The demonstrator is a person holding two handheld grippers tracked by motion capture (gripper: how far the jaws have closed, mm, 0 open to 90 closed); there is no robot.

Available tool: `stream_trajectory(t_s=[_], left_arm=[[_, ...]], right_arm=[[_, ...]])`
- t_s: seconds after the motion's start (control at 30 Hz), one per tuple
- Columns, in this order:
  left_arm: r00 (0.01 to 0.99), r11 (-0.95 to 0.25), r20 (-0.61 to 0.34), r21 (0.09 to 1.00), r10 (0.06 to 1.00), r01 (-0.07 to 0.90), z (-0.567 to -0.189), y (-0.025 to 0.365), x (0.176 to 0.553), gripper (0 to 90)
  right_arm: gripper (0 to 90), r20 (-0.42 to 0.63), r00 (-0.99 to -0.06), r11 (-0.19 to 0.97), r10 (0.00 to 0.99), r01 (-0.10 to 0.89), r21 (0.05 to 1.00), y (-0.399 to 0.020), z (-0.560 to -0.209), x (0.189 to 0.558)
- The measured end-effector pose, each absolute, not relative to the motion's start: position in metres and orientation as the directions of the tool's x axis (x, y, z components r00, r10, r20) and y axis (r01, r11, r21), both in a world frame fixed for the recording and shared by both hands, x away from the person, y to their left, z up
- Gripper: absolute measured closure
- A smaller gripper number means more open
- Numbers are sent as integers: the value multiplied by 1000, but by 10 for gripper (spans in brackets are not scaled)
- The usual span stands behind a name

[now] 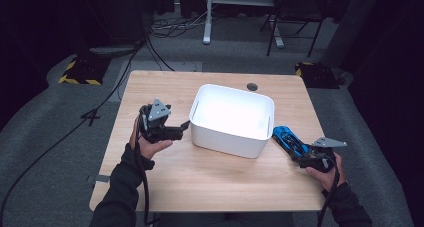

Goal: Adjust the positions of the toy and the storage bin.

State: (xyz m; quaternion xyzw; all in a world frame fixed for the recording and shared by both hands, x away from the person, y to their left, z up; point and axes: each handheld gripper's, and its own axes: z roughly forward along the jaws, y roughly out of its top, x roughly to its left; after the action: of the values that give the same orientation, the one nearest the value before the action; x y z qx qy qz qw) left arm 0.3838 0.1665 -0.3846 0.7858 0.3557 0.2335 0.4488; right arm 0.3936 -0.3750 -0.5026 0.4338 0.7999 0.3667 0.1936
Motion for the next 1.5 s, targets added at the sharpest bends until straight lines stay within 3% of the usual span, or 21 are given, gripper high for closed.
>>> stream_trajectory(t_s=[0.4,0.73,1.0,1.5], left_arm=[[711,-553,127,726,692,408,-461,177,335,175],[697,-570,81,647,712,507,-495,187,324,181],[699,-500,-28,679,715,538,-502,192,331,152],[714,-516,-20,677,700,525,-502,193,334,137]], right_arm=[[244,18,-562,348,827,538,768,-377,-501,392],[245,39,-584,321,811,500,804,-382,-494,388],[245,51,-578,269,814,455,849,-380,-474,383],[245,5,-591,263,807,367,892,-365,-439,388]])
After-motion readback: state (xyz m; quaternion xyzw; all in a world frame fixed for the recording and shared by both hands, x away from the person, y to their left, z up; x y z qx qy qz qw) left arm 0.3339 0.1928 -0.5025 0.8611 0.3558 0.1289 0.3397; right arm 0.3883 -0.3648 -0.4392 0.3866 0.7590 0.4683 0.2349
